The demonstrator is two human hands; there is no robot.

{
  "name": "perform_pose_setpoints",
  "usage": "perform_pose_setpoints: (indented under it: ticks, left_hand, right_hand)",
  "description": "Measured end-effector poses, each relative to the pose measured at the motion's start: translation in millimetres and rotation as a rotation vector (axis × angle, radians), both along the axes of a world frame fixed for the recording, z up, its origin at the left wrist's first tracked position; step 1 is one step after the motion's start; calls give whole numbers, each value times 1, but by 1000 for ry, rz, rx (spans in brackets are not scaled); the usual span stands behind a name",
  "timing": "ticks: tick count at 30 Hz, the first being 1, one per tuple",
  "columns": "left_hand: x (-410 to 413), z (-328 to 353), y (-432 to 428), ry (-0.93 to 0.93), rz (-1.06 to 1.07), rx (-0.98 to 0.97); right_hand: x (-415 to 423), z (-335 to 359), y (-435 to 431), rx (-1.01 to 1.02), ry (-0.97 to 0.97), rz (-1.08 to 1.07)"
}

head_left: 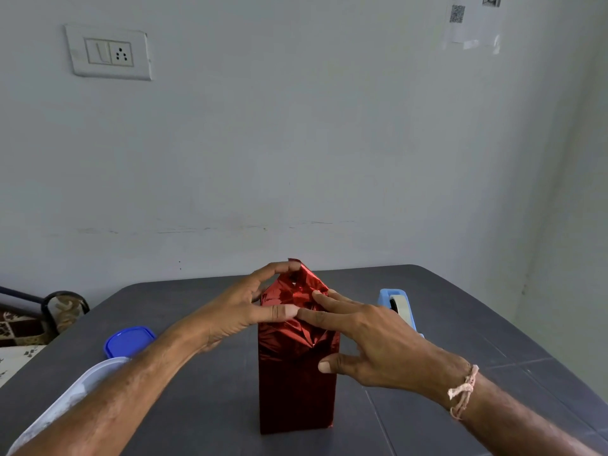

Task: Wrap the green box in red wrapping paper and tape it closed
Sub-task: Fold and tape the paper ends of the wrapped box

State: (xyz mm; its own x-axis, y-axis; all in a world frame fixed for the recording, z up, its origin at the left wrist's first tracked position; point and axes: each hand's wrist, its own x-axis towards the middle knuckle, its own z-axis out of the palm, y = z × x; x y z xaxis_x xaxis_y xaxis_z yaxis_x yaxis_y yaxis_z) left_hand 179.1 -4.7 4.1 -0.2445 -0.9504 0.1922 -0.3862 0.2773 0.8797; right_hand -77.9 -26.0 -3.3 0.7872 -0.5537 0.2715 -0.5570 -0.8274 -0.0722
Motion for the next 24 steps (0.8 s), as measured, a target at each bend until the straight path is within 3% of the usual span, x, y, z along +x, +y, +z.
perform_pose_setpoints:
  ticks: [8,16,24]
  left_hand:
    - [-9,-10,-1,119,78,-97]
    - [-10,-13,-8,-9,66,10]
    - [-12,-21,-9,-1,49,28]
  right_hand:
    - [0,-2,1,-22,17,5]
    - [1,0,6,-35,42,26]
    - [2,-6,5,-25,46,9]
